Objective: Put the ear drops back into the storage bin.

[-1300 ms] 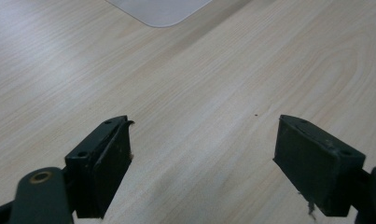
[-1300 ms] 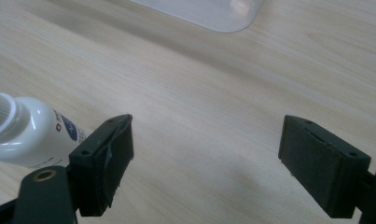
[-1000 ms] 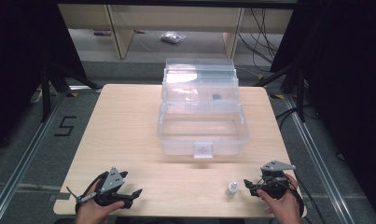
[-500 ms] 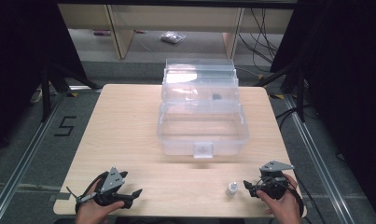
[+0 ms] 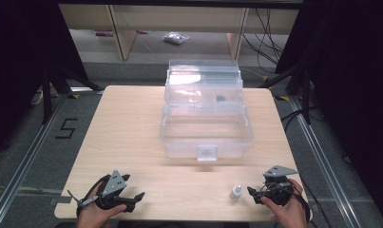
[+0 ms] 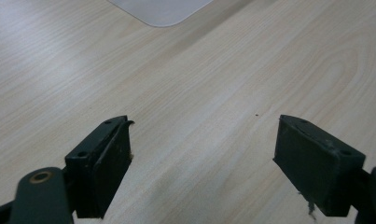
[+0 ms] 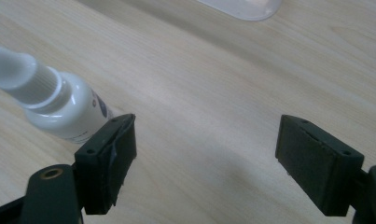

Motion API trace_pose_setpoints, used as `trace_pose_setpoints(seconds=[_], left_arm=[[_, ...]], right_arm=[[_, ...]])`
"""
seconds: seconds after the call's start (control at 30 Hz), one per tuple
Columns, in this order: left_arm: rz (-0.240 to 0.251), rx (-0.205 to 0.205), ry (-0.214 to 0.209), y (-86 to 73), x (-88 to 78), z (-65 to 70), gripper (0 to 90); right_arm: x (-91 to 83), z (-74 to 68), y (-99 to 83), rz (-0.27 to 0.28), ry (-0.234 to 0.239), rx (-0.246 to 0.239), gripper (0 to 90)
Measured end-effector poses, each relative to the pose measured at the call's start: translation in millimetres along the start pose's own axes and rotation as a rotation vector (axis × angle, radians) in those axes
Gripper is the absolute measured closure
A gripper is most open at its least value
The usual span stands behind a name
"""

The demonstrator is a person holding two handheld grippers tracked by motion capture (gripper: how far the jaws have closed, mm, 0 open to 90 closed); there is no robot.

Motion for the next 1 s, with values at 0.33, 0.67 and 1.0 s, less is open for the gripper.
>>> trace_pose_setpoints(seconds=[0.33,0.67,1.0], left_arm=[[-0.016,0.0,0.0,-1.0,-1.5,-0.1,18.0],[-0.013,-0.003,0.0,-0.8,-1.0,0.0,18.0],[-0.013,0.0,-0.002,-1.2,-0.3,0.2,18.0]], right_arm=[[-7.8,-16.5,-0.4,-0.017,0.035,-0.028,22.1],[-12.9,-31.3,-1.6,-0.035,0.076,-0.061,22.9],[-10.9,-49.0,4.6,-0.046,0.115,-0.123,23.2]])
Point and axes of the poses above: each handheld gripper's, and its own axes: x roughly forward along the jaws, y roughly out of its top, z roughly to its right, the point moved 10 cm from there along x, roughly forward along the jaws, and after that the axes turned 10 degrees about -x, right-handed, at the moved point
